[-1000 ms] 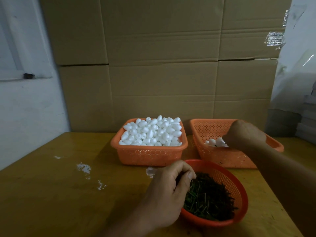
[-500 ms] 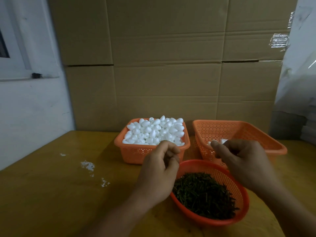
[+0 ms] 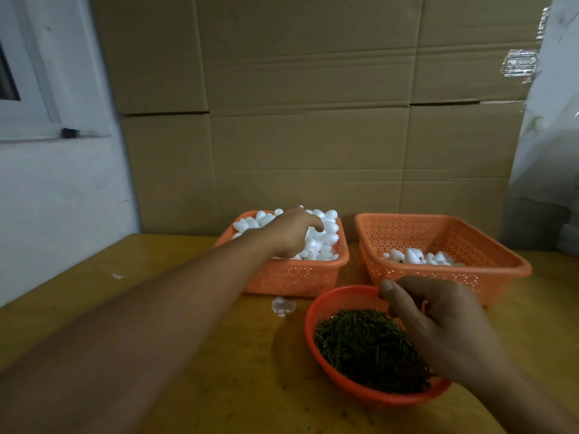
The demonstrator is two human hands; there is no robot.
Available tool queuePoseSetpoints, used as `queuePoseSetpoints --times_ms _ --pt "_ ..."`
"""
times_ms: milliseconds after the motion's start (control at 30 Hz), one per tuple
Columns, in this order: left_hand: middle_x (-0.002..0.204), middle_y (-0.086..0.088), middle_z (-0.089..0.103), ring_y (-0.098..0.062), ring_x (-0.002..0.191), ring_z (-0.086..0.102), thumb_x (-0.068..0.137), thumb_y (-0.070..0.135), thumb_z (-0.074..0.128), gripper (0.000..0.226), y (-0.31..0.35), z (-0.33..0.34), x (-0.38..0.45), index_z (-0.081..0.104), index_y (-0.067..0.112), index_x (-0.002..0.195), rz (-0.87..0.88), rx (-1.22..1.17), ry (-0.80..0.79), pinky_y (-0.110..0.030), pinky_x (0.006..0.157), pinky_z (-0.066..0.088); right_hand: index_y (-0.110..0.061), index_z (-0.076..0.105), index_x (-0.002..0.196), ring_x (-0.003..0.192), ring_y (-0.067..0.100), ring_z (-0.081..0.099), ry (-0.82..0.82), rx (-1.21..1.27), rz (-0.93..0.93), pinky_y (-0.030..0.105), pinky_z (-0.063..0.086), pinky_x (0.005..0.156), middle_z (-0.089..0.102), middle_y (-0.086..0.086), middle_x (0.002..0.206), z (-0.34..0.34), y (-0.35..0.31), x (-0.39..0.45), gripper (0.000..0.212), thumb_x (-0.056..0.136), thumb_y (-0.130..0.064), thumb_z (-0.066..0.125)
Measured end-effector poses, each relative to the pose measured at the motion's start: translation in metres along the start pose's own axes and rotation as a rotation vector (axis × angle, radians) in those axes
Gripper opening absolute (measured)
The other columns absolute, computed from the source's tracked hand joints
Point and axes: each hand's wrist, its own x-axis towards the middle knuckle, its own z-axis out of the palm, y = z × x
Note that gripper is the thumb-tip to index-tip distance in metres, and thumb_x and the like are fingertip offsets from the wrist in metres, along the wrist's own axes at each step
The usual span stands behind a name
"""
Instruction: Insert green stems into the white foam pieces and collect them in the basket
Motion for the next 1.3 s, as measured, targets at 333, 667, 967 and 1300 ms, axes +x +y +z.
queuePoseSetpoints --times_ms 333,667,967,1300 --pt "0.143 0.018 0.041 -0.024 0.135 0.039 0.075 0.037 0.033 0.048 0.02 -0.007 0.01 0.053 0.053 0.114 -0.02 0.116 -0.139 -0.046 0.089 0.029 -0.015 0.058 0.059 0.043 0.019 0.05 0.009 0.002 0.011 0.046 0.044 0.046 0.052 0.005 0.048 -0.001 -0.002 0.0 0.051 0.092 -0.053 0.05" --pt "0.149 -0.01 0.045 -0.032 0.141 0.037 0.096 0.03 0.044 0.034 0.011 -0.001 0.011 0.052 0.028 0.13 -0.024 0.196 -0.151 -0.057 0.109 0.034 -0.019 0.055 0.058 0.042 0.018 0.048 -0.044 -0.008 0.043 0.045 0.044 0.046 0.052 0.004 0.049 0.002 -0.003 -0.002 0.049 0.091 -0.054 0.051" --pt "0.08 0.01 0.062 -0.012 0.083 0.059 0.094 0.02 0.06 0.004 0.017 -0.004 -0.011 0.064 0.02 0.091 0.109 -0.169 0.181 -0.046 0.091 0.049 -0.018 0.056 0.06 0.044 0.017 0.049 -0.065 -0.014 0.057 0.048 0.045 0.048 0.053 0.004 0.05 0.0 -0.005 -0.002 0.047 0.091 -0.053 0.051" --pt "0.1 -0.002 0.072 -0.014 0.093 0.071 0.089 0.005 0.071 0.016 0.06 -0.009 -0.074 0.062 0.008 0.102 0.201 -0.798 0.351 -0.027 0.082 0.058 -0.023 0.051 0.058 0.042 0.016 0.047 -0.066 -0.007 0.054 0.044 0.042 0.046 0.049 -0.001 0.047 0.0 -0.007 -0.003 0.044 0.091 -0.051 0.054"
